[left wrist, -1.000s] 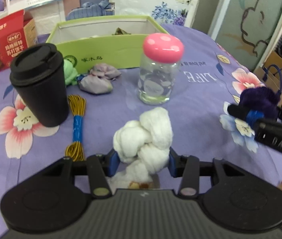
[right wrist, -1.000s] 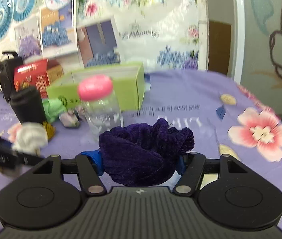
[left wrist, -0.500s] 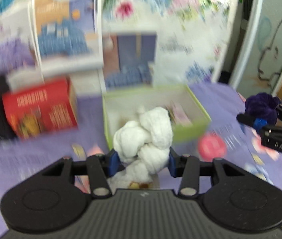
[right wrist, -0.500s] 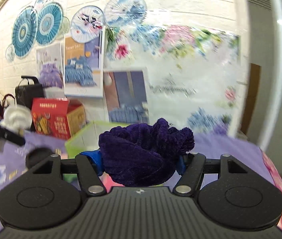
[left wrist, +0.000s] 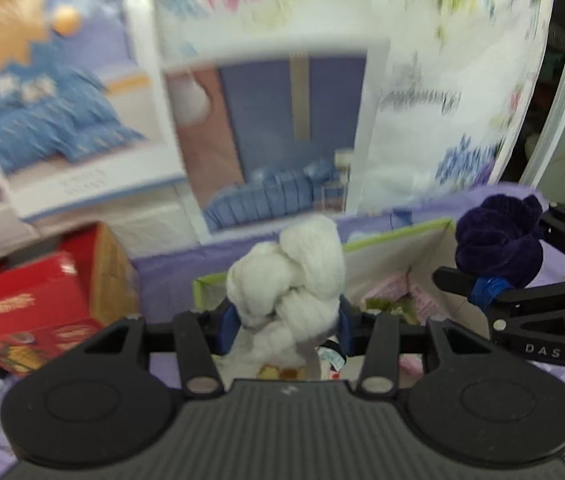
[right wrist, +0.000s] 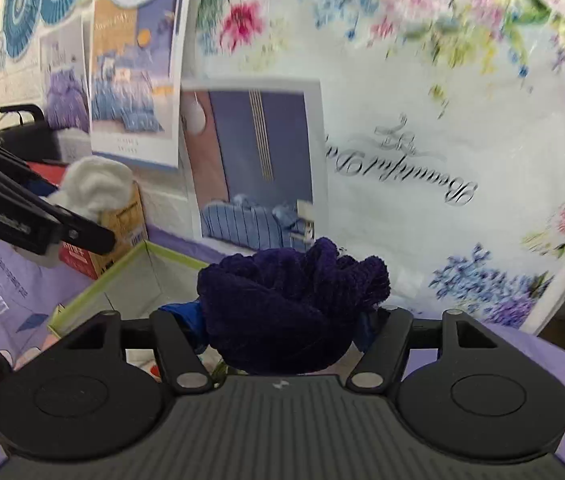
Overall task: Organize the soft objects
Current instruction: 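Carry the scrunchie and sock into the green box and open both tools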
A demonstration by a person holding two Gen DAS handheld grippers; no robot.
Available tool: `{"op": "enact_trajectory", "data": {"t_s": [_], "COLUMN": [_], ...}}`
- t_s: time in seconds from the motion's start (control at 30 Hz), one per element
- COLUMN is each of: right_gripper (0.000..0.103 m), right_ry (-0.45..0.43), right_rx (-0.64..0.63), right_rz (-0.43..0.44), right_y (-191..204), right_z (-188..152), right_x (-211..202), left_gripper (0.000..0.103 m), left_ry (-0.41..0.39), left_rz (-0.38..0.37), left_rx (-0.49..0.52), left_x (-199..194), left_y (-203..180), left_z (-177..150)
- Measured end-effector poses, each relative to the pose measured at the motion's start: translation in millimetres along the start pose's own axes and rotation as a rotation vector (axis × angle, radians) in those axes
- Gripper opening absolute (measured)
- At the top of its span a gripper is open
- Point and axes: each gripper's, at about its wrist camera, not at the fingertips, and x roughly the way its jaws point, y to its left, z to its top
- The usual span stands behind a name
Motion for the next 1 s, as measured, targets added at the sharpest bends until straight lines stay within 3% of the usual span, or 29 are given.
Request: {"op": "enact_trajectory", "data": {"t_s": [0.07, 0.13, 0.17, 0.23, 0.47, 0.53, 0.6, 0.67, 0.73, 1.0], "right_gripper": [0.054, 0.055, 0.055, 0.055, 0.057, 0.058, 0.059, 0.060, 0.061, 0.067], "right_ry": [0.032, 0.063, 0.083, 0.108, 0.057, 0.098, 0.196, 0.151, 0.109, 0.130], "right_rx": [0.018, 0.035, 0.044, 0.051, 0.101, 0.080, 0.090, 0.179, 0.270, 0.164], "right_rz": [0.022, 0.026, 0.024, 0.022, 0.022, 0.026, 0.024, 0.096, 0.111, 0.035], "right_y": [-4.0, -7.0, -8.3, -10.7, -13.2, -9.0, -8.1, -13.5, -18.4, -6.9], "right_z": [-8.5, -15.7, -18.7, -20.9, -12.3, -11.3, -13.1, -14.2, -12.9, -8.6], "right_x": [14.5, 27.6, 33.3, 41.0, 29.8, 35.2, 46.2, 36.8, 28.5, 28.2], "left_gripper": [0.049, 0.059, 0.073, 0.073, 0.074, 0.074, 0.074, 0.074, 0.074, 0.074], "left_ry": [0.057, 0.097, 0.114, 0.116, 0.087, 0.076, 0.064, 0.053, 0.044, 0.052], "left_rz": [-0.022, -0.014, -0.007, 0.008, 0.031, 0.036, 0.034, 0.032, 0.030, 0.031], "left_rx": [0.006, 0.013, 0.018, 0.017, 0.007, 0.003, -0.004, -0.012, -0.012, -0.028], "left_x": [26.5, 45.9, 52.7, 58.2, 38.5, 29.6, 20.4, 12.6, 8.4, 9.9], "left_y": [-6.7, -13.8, -16.4, -17.8, -13.9, -12.0, -10.1, -7.8, -6.3, -0.8], "left_z": [0.6, 1.0, 1.5, 1.6, 2.5, 1.6, 0.0, -2.4, -4.9, -11.2]}}
